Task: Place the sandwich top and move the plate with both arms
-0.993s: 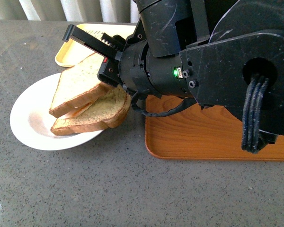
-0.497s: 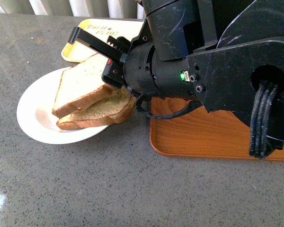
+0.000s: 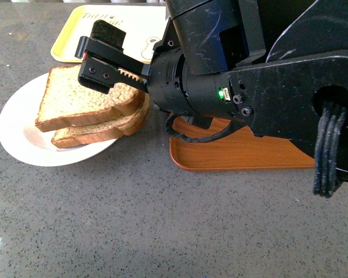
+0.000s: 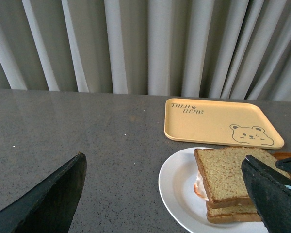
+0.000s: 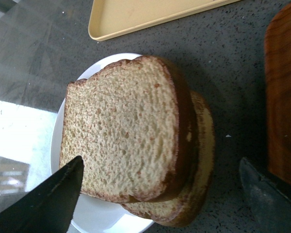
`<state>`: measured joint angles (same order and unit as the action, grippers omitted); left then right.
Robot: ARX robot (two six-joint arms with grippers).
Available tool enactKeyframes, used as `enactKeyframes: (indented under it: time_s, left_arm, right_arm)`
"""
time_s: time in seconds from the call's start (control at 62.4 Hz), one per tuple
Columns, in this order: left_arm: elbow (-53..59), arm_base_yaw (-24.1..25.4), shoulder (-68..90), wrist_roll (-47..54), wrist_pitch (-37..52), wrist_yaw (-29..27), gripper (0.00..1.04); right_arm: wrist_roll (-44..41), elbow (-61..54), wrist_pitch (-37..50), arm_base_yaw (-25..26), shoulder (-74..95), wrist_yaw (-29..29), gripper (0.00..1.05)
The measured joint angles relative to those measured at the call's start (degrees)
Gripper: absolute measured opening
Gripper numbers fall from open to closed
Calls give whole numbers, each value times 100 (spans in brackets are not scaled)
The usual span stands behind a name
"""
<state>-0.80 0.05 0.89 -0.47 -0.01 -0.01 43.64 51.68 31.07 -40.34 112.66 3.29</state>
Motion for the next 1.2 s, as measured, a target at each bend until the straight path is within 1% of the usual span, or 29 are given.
enactKeyframes:
  time_s: [0.08,0.256,0.32,0.417,0.561,0.657,0.689,0.705,0.721,0.753,0.769,0.801,0.865,0.945,1.009,1.074,1.17,1.202]
  left_arm:
    - [0,0,0,2,0,0,96]
    - [0,0,0,2,0,0,96]
    - [0,0,0,2,0,2,96]
    - [0,0,0,2,0,0,96]
    - [0,0,0,2,0,0,96]
    - [0,0,0,2,0,2,96]
    - [0,0,0,2,0,2,96]
    - [0,0,0,2,0,0,96]
    - [0,0,0,2,0,0,96]
    - [0,0,0,2,0,11,96]
    - [0,0,0,2,0,7,96]
    - [0,0,0,2,0,0,96]
    - [0,0,0,2,0,-11,96]
    - [0,0,0,2,0,-2,96]
    - [0,0,0,2,0,2,96]
    - [0,0,0,2,0,2,96]
    - [0,0,0,2,0,2,96]
    - [0,0,0,2,0,0,96]
  right_arm:
    - [-87,-168,76,72,-153,42,95]
    - [-275,-667,188,286,-739,227,96]
    - [-319,-835,188,385,-1001,160,96]
    - [-525,-1025,142,695,-1373,149,96]
    - [-1060,-1320,-212,1484,-2229,15,96]
    - [-1178,-1331,-221,1604,-2439,15,96]
    - [-1355,-1377,-52,1585,-2406,203,94]
    - [-1528,-1491,363,1558,-2343,553,91]
    - [-1650,-1561,610,1558,-2323,734,89]
    - [-2218,-1884,1521,1563,-2269,1333,83]
    - [-2363,-1974,1725,1572,-2267,1445,81]
    - [-2979,-2337,2398,1657,-2295,1722,74]
    - [-3560,-2767,2968,1856,-2544,1725,63]
    - [-3956,-3169,3093,2100,-3047,1528,49]
    - [-4096,-3440,3082,2275,-3366,1373,39]
    - [-4197,-3786,3353,2479,-3460,1224,26]
    - [-4245,-4148,3252,2677,-3727,999,10]
    - [-4269,-4260,3169,2754,-3919,892,3]
